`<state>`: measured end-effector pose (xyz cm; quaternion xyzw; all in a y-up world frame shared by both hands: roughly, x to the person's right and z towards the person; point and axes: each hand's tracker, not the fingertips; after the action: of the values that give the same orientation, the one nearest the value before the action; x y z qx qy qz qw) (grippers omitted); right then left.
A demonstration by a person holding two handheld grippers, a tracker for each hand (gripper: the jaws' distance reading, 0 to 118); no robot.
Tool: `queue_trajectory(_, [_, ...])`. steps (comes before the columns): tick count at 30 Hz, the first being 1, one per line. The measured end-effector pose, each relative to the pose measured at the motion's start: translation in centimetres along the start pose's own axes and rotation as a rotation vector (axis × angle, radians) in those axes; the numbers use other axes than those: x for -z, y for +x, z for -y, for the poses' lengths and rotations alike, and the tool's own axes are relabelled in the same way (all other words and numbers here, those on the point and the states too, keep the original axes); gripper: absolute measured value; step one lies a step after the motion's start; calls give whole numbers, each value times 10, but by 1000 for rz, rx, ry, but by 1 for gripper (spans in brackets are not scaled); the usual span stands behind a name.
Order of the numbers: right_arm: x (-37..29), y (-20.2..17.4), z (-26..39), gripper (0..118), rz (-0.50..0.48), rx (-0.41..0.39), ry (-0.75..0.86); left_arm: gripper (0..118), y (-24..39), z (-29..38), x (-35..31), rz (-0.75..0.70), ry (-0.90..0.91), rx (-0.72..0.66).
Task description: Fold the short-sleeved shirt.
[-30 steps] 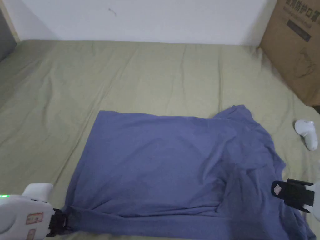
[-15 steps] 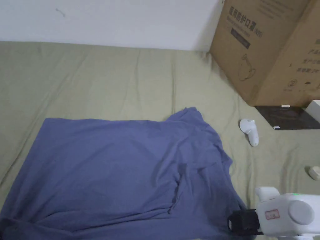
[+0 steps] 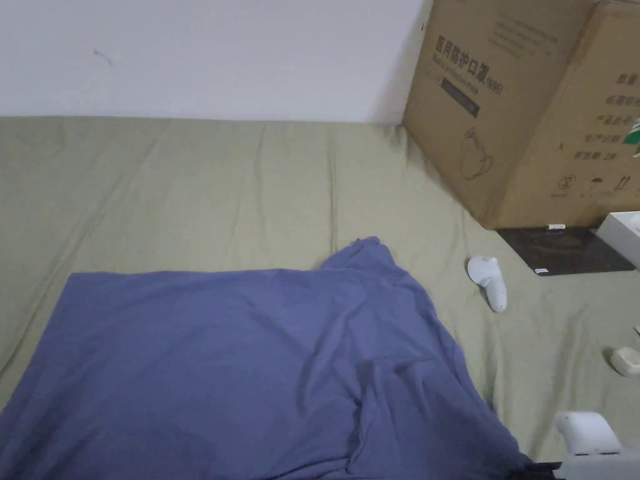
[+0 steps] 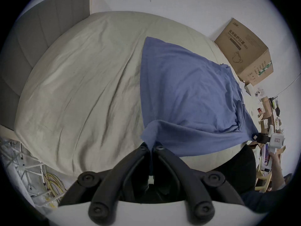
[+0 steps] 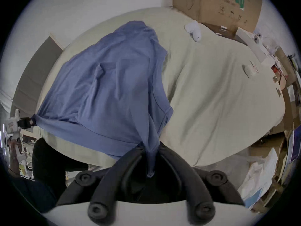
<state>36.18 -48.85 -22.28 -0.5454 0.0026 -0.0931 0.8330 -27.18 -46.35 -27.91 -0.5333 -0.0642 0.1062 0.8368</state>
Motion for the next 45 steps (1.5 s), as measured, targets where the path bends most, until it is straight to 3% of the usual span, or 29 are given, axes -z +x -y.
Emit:
queue_trajectory(6, [-27, -10, -22, 7, -41, 31, 76, 2, 1, -18, -17, 32, 74, -45])
queue_trajectory(10, [-23, -12, -75, 7, -73, 72, 95, 2, 4, -60, -9, 29, 102, -25])
queue_trajectory(15, [21, -25, -157, 7, -76, 65, 102, 3, -4, -118, 41, 21, 88, -3])
queue_trajectory(20, [99, -21, -203, 10, -48, 171, -22, 6, -14, -157, 102, 22, 26, -47])
queue_trajectory(21, [111, -22, -207, 19, -38, 180, -41, 13, -14, -159, 111, 13, 17, -47])
queue_trajectory(23, [129, -17, -209, 62, 9, 189, -28, 55, -14, -160, 120, -25, 11, -49])
queue_trajectory(24, [129, -18, -207, 71, 30, 179, -6, 55, -16, -159, 122, -30, 14, -48])
queue_trajectory(25, [128, -19, -203, 71, 21, 174, 13, 63, -18, -157, 121, -27, 20, -54])
queue_trajectory(26, [125, -20, -199, 97, 12, 173, 31, 86, -19, -152, 118, -17, 29, -67])
queue_trajectory(27, [117, -21, -191, 112, -2, 173, 61, 104, -19, -148, 114, -3, 45, -80])
queue_trajectory(28, [108, -23, -185, 116, -19, 176, 102, 110, -18, -144, 106, 22, 86, -88])
queue_trajectory(33, [58, -39, -145, 116, -90, 182, 206, 108, 0, -113, 61, 15, 198, -25])
queue_trajectory(35, [38, -49, -128, 112, -106, 172, 264, 104, 8, -96, 41, 3, 223, 17])
queue_trajectory(36, [29, -54, -121, 105, -128, 156, 293, 92, 11, -89, 31, -2, 242, 26])
queue_trajectory(37, [20, -59, -115, 76, -150, 134, 321, 58, 13, -82, 23, -15, 244, 25])
queue_trajectory(38, [13, -63, -110, 39, -156, 119, 354, 23, 12, -78, 19, -16, 238, 22])
queue_trajectory(39, [4, -78, -105, 0, -131, 85, 365, 0, 12, -74, 15, -23, 231, 17])
queue_trajectory(41, [-6, -88, -98, 0, -80, 47, 389, 0, 10, -67, 9, -49, 188, -10])
queue_trajectory(45, [-8, -96, -97, 0, -111, 30, 390, 1, -5, -63, 22, -75, 136, -56])
